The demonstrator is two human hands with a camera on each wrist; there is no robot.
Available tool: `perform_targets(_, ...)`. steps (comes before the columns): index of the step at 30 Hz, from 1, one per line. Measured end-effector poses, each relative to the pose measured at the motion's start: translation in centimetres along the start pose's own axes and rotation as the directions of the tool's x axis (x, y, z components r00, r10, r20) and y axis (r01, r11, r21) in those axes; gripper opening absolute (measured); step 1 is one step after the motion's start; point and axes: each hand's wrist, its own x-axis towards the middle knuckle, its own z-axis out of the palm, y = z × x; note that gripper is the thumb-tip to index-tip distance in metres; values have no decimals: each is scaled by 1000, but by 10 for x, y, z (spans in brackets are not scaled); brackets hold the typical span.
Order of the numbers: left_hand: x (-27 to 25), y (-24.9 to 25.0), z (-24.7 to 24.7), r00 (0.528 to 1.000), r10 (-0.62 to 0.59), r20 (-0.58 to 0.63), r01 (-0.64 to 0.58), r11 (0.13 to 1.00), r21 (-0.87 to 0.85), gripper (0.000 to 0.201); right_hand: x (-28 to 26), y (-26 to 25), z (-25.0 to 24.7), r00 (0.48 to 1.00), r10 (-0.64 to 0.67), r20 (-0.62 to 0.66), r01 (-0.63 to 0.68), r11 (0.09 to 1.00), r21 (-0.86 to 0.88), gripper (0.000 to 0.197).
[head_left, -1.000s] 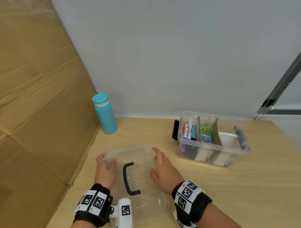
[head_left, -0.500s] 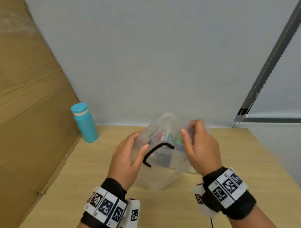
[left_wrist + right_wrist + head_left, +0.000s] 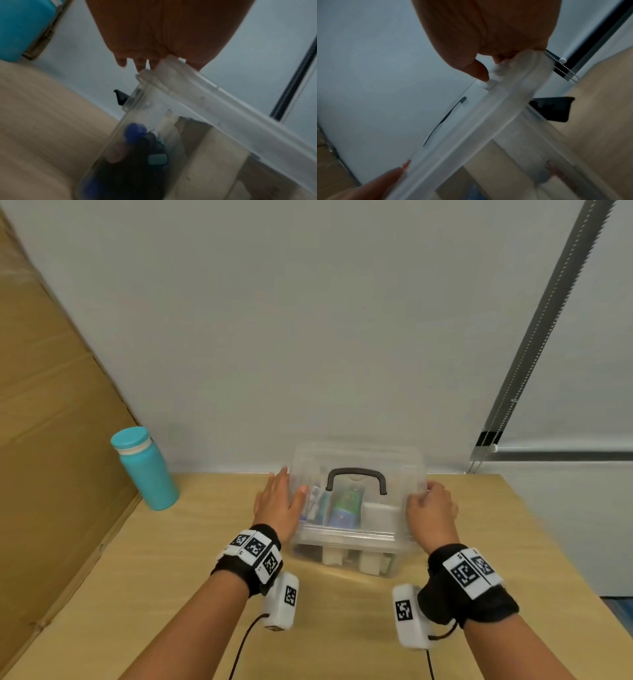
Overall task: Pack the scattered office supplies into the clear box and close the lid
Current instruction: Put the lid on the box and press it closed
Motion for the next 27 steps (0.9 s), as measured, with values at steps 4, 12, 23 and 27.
perform_targets(4, 12, 1, 4, 995, -56, 81, 75, 966, -247, 49, 5, 12, 7, 996, 42, 81, -38, 998, -54, 45)
perform_targets(12, -1, 3, -1, 996, -77, 38, 86, 930, -358, 41, 10, 28, 21, 990, -39, 134, 33, 999, 43, 46)
perform_targets(23, -35, -12, -2, 989, -118, -86, 96, 969, -226, 51, 1, 14, 19, 969, -159, 186, 175, 982, -68, 31)
perform_targets(27, -25, -9, -5, 989, -131, -75, 116, 978, -173, 48, 6, 19, 26, 972, -156, 173, 183, 972, -150, 31)
